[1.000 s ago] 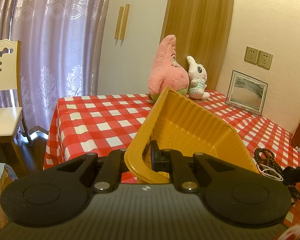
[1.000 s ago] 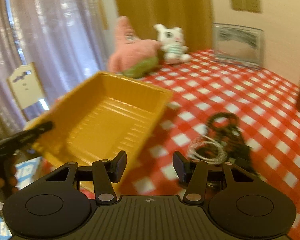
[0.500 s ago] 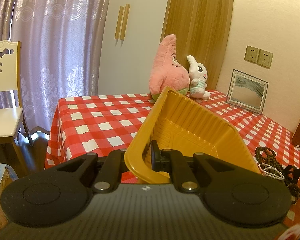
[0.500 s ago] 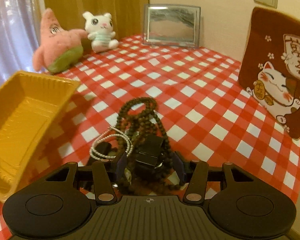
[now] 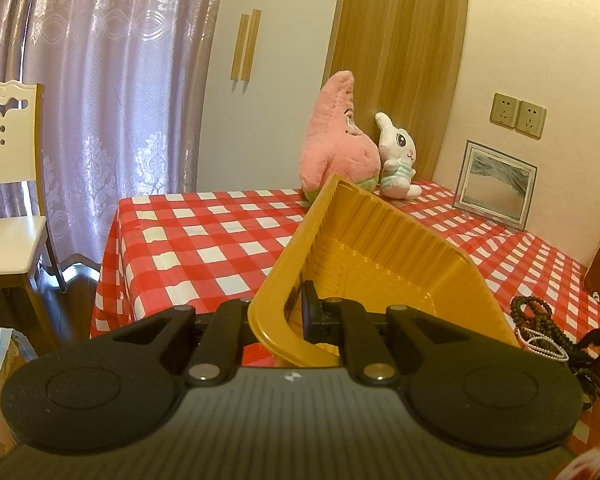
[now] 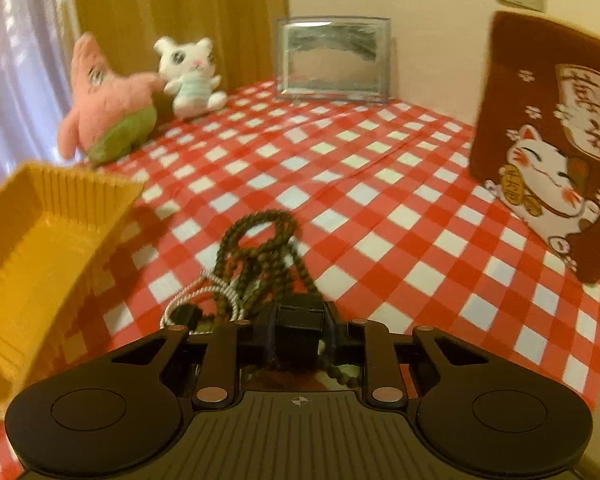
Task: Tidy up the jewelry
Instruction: 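Lower the right gripper onto the jewelry pile and close on a black item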
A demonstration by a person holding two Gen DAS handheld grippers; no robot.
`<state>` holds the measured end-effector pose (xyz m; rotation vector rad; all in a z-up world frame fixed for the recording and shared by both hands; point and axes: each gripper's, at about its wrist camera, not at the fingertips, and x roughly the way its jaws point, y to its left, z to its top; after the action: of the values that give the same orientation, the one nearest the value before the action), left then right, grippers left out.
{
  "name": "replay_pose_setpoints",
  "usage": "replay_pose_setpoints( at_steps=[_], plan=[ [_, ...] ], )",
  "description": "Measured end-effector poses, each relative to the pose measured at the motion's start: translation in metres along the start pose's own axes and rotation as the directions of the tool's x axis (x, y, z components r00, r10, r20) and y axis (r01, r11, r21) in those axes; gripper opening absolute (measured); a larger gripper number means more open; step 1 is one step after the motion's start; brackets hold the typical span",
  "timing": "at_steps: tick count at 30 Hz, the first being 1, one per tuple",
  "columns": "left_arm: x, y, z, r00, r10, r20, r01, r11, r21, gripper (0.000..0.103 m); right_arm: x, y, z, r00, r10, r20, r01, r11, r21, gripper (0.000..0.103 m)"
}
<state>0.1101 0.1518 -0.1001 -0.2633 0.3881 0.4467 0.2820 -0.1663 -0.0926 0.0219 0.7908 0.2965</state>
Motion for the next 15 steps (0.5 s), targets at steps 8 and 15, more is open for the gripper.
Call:
replay_pose_setpoints(
  at_steps=[8,15],
  plan=[
    [0.000,0.001,0.001,1.000,-0.001,0.002,0.001,1.000,0.001,0.009,-0.032,-0.034,0.013,0.999,-0.016,0.030,0.013,0.996,0.094,0.023],
    [-0.001,0.000,0.002,1.000,-0.002,0.002,0.002,1.000,0.003,0.009,-0.064,-0.048,0.022,0.997,-0.021,0.070,0.012,0.992,0.128,0.023]
  ],
)
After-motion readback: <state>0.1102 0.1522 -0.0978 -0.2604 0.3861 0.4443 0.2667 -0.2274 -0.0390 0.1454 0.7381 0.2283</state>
